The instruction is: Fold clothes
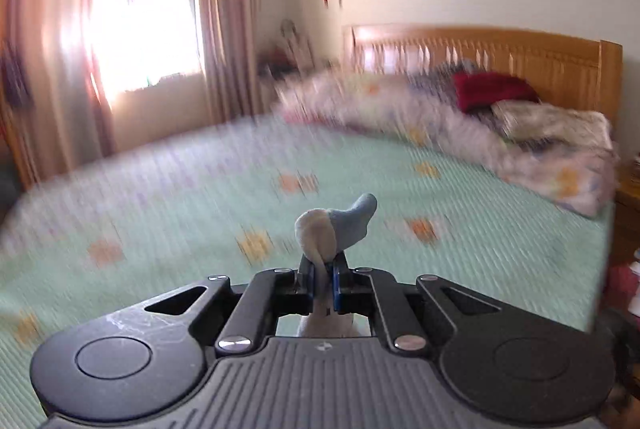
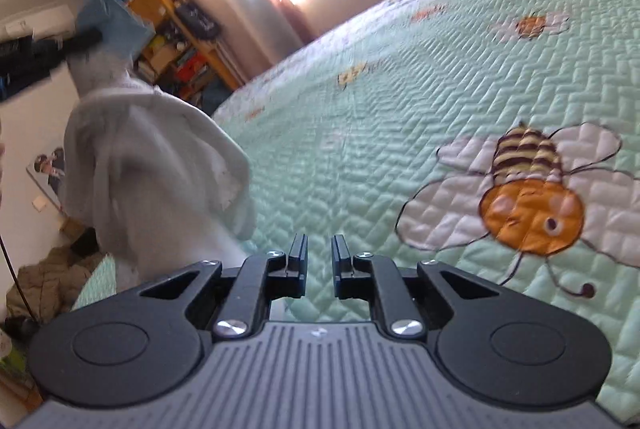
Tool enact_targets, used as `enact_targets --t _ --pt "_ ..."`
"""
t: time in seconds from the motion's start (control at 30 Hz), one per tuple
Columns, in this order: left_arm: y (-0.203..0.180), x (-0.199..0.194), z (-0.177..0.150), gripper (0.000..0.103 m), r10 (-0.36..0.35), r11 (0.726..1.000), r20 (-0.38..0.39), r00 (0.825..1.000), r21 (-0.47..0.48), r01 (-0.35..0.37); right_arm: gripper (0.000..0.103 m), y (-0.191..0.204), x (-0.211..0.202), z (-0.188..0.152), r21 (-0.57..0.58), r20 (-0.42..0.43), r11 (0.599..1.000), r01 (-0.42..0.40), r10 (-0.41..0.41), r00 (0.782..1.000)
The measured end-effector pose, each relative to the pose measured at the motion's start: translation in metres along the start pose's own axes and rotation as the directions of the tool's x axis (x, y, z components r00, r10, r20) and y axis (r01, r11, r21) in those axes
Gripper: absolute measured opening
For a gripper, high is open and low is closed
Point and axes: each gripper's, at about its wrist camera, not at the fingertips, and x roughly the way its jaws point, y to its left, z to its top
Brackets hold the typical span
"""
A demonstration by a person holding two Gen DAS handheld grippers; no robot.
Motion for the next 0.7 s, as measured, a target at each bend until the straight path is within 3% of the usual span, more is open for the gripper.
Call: enact_targets --t 0.07,0.13,0.2,0.27,0.3,0.33,0.43,0.5,0.6,0.7 --pt "-0.015 -0.008 0.026 0.008 0.064 0.995 0.104 0.992 0.068 -0.071 0.014 -0.004 -0.005 -0.001 0.026 0.013 1.0 0.007 -0.008 1.0" --pt "-0.032 0.006 0.036 0.008 -0.081 0.992 0.004 0.997 0.092 0.08 0.014 -0.007 -0.008 -0.005 0.051 0.017 0.999 0.005 -0.006 1.0" --pt "-0.057 0.023 0.038 0.008 -0.207 0.967 -0.115 0.972 0.13 0.221 0.014 -0.012 -0.008 -0.006 0.078 0.019 0.997 0.001 -0.003 1.0" --pt "-0.083 0.038 0.028 0.009 -0.252 0.936 -0.198 0.947 0.2 0.291 0.014 -0.019 -0.013 -0.01 0.106 0.018 0.994 -0.002 0.0 1.0" --pt "-0.091 0.046 0.022 0.009 -0.296 0.92 -0.25 0.922 0.186 0.345 0.014 -0.02 -0.015 -0.012 0.115 0.018 0.993 0.001 -0.003 1.0" --pt "-0.095 0.05 0.017 0.009 -0.308 0.915 -0.273 0.912 0.179 0.362 0.015 -0.023 -0.016 -0.012 0.128 0.017 0.992 0.001 -0.003 1.0" --pt "-0.109 0.059 -0.001 0.01 -0.321 0.907 -0.318 0.892 0.169 0.386 0.017 -0.028 -0.02 -0.013 0.146 0.013 0.989 0.002 -0.004 1.0" --pt "-0.101 0.06 0.002 0.014 -0.327 0.924 -0.293 0.898 0.102 0.37 0.017 -0.018 -0.02 -0.01 0.1 0.039 0.995 0.001 -0.004 0.999" --pt "-0.084 0.062 0.002 0.017 -0.349 0.931 -0.288 0.892 -0.003 0.364 0.018 -0.003 -0.021 -0.006 0.032 0.077 0.999 0.001 -0.003 0.997" --pt "-0.08 0.07 0.0 0.017 -0.324 0.939 -0.318 0.891 0.008 0.344 0.024 0.012 -0.022 -0.002 -0.036 0.115 0.999 0.004 0.0 0.993"
